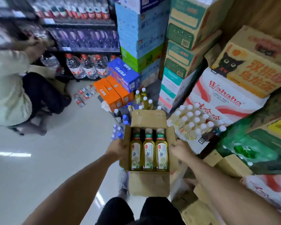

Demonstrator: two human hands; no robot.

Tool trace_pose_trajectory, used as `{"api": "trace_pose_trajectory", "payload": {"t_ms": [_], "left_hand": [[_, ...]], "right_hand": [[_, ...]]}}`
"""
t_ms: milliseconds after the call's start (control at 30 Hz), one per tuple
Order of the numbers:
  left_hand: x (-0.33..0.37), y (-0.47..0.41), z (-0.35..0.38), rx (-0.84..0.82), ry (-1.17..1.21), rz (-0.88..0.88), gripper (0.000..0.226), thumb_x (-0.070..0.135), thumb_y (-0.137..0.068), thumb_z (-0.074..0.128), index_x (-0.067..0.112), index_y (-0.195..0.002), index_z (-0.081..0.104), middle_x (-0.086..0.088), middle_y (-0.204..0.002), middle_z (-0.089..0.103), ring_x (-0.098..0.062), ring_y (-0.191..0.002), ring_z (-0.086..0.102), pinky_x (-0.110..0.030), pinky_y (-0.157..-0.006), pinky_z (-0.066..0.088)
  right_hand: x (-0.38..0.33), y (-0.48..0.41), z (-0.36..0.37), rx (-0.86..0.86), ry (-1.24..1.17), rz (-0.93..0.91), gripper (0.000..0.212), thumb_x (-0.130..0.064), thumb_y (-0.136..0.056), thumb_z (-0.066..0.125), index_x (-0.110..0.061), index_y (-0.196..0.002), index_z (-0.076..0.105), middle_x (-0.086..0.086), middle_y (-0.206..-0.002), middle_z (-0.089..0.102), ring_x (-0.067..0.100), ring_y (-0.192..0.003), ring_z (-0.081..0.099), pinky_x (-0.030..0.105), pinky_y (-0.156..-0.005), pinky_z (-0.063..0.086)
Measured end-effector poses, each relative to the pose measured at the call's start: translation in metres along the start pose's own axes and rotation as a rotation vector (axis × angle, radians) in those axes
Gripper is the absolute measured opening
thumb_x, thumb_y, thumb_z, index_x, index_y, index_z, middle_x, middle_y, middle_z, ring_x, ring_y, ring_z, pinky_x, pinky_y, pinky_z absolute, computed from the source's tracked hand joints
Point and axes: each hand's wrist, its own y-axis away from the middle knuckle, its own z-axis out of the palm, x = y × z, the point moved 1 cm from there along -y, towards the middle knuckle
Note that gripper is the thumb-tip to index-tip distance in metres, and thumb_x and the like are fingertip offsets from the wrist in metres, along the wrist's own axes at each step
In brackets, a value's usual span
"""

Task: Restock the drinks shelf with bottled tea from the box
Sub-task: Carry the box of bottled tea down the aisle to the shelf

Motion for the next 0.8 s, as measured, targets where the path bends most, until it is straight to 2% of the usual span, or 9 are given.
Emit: {"api": "trace_pose_trajectory", "payload": {"t_ms": [67,167,267,367,433,533,600,667,800], "left_hand": [[-0.031,0.034,-0.015,0.061,0.091,-0.083,0.037,0.038,-0.094,0.048,0.013,-0.068,0.056,-0.005,-0.074,0.063,-0.027,-0.08,0.064,-0.031,-0.064,0.046],[-0.092,0.079,-0.036,0.124,0.216,-0.165,0.031,0.033,-0.09,0.055,0.007,-0.077,0.067,-0.005,-0.08,0.069,-0.02,-0.075,0.068,-0.033,-0.064,0.053],[-0.154,0.126,-0.057,0.192,0.313,-0.204,0.029,0.034,-0.089,0.057,0.011,-0.074,0.067,0.006,-0.068,0.063,-0.006,-0.06,0.06,-0.015,-0.046,0.046],[-0.223,0.166,-0.075,0.239,0.375,-0.241,0.033,0.037,-0.092,0.055,0.013,-0.07,0.063,0.003,-0.071,0.065,-0.016,-0.069,0.066,-0.016,-0.051,0.045],[-0.273,0.189,-0.089,0.266,0.414,-0.267,0.033,0.036,-0.094,0.054,0.013,-0.071,0.063,-0.001,-0.076,0.067,-0.021,-0.076,0.069,-0.019,-0.054,0.046],[-0.345,0.222,-0.114,0.287,0.458,-0.296,0.033,0.038,-0.094,0.055,0.018,-0.068,0.061,0.003,-0.073,0.066,-0.013,-0.068,0.065,-0.018,-0.054,0.046],[-0.391,0.241,-0.134,0.306,0.472,-0.317,0.035,0.042,-0.092,0.054,0.015,-0.073,0.066,0.0,-0.077,0.07,-0.015,-0.072,0.068,-0.024,-0.061,0.054],[-0.437,0.258,-0.153,0.332,0.499,-0.352,0.039,0.045,-0.091,0.052,0.013,-0.078,0.069,-0.001,-0.08,0.072,-0.016,-0.074,0.07,-0.029,-0.068,0.059],[-0.521,0.287,-0.186,0.389,0.539,-0.442,0.035,0.045,-0.092,0.057,0.015,-0.078,0.068,0.003,-0.074,0.068,-0.009,-0.067,0.066,-0.02,-0.058,0.051]], "right_hand": [[-0.035,0.014,0.004,-0.033,0.032,-0.077,0.031,-0.032,-0.092,0.056,-0.014,-0.068,0.047,0.008,-0.074,0.059,0.021,-0.065,0.056,0.027,-0.054,0.04],[-0.09,0.034,0.022,-0.129,0.119,-0.221,0.025,-0.029,-0.089,0.058,-0.015,-0.071,0.048,0.001,-0.066,0.051,0.015,-0.057,0.05,0.024,-0.048,0.033],[-0.145,0.046,0.062,-0.2,0.243,-0.333,0.02,-0.033,-0.082,0.056,-0.013,-0.079,0.056,0.005,-0.077,0.061,0.023,-0.074,0.062,0.028,-0.061,0.048],[-0.21,0.089,0.106,-0.2,0.388,-0.454,0.03,-0.03,-0.087,0.057,-0.013,-0.063,0.052,0.003,-0.066,0.055,0.026,-0.075,0.062,0.023,-0.054,0.04],[-0.251,0.121,0.142,-0.191,0.446,-0.532,0.037,-0.027,-0.092,0.058,-0.012,-0.059,0.048,0.007,-0.065,0.052,0.028,-0.078,0.06,0.028,-0.051,0.036],[-0.306,0.157,0.201,-0.232,0.513,-0.597,0.03,-0.028,-0.095,0.056,-0.003,-0.105,0.068,0.022,-0.11,0.066,0.032,-0.106,0.062,0.034,-0.081,0.045],[-0.345,0.183,0.235,-0.269,0.56,-0.64,0.031,-0.027,-0.095,0.054,-0.007,-0.113,0.07,0.019,-0.116,0.067,0.031,-0.109,0.062,0.033,-0.087,0.045],[-0.383,0.208,0.267,-0.281,0.574,-0.663,0.026,-0.025,-0.094,0.055,-0.007,-0.102,0.072,0.017,-0.104,0.07,0.031,-0.104,0.063,0.03,-0.079,0.046],[-0.457,0.242,0.33,-0.349,0.471,-0.688,0.019,-0.017,-0.087,0.056,-0.013,-0.068,0.056,0.001,-0.068,0.057,0.025,-0.071,0.06,0.025,-0.05,0.038]]}}
